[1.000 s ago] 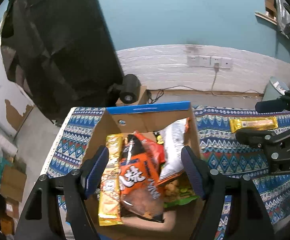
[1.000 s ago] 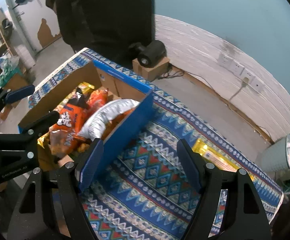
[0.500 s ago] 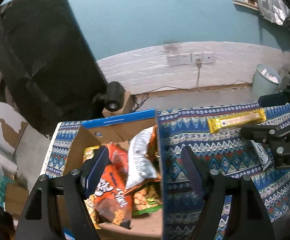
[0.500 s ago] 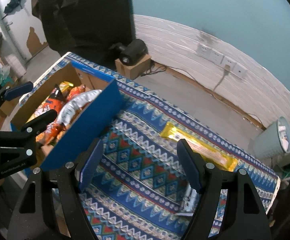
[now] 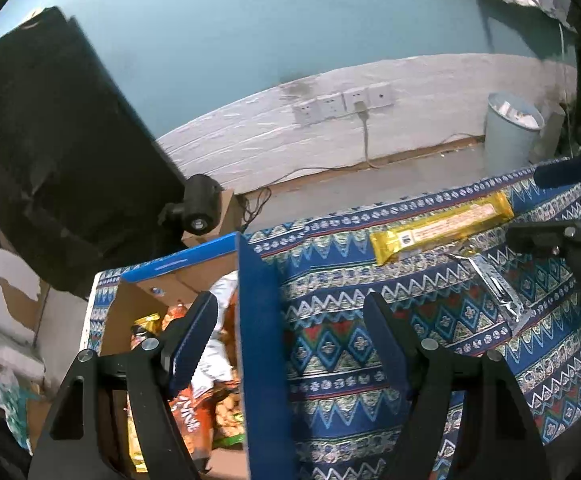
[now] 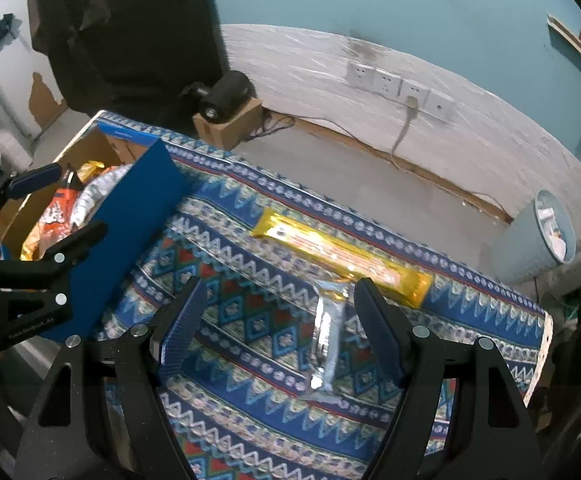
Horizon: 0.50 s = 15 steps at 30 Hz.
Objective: Organize snacks
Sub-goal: 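Move both tools back toward the last gold bar and silver bar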
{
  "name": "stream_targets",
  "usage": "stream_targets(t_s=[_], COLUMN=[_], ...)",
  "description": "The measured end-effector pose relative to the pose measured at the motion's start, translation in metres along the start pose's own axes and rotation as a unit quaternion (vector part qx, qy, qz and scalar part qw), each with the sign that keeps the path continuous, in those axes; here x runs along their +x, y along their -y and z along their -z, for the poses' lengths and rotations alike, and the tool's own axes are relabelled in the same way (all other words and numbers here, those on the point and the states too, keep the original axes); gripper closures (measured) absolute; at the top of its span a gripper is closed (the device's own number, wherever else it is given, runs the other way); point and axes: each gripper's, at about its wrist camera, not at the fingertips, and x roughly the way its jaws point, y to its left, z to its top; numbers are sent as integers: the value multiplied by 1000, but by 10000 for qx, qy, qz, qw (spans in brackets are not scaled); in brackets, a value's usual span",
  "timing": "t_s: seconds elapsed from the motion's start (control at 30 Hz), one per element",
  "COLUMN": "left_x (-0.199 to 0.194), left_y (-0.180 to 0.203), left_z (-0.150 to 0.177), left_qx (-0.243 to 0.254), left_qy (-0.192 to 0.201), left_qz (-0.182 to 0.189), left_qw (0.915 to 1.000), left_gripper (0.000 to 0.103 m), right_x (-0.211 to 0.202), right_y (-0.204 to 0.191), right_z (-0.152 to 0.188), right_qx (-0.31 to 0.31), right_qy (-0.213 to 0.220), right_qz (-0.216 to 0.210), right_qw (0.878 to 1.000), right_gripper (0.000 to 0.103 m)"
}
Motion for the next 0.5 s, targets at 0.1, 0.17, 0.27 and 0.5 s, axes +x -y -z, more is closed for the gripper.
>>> stream_targets(t_s=[0.1, 0.17, 0.27, 0.5], left_x=[9, 17, 29, 70], left_y=[15, 26, 36, 58], left_z=[-1, -4, -10, -21], left_qx=[205, 345, 452, 648], left_qy=[-82, -113, -147, -381], left_qz=[4, 39, 101, 262], left_qw=[9998, 9993, 9988, 9968], left_gripper=[24, 24, 24, 24], right_x=[6, 18, 27, 64], right_y=[13, 27, 34, 56], right_z=[5, 9, 11, 3], right_qx=[14, 14, -10, -171], right_qy=[-74, -215, -322, -746], right_qz=[76, 126, 152, 138], right_qw=[9999, 9997, 9994, 9970], right_gripper=[27, 27, 27, 27])
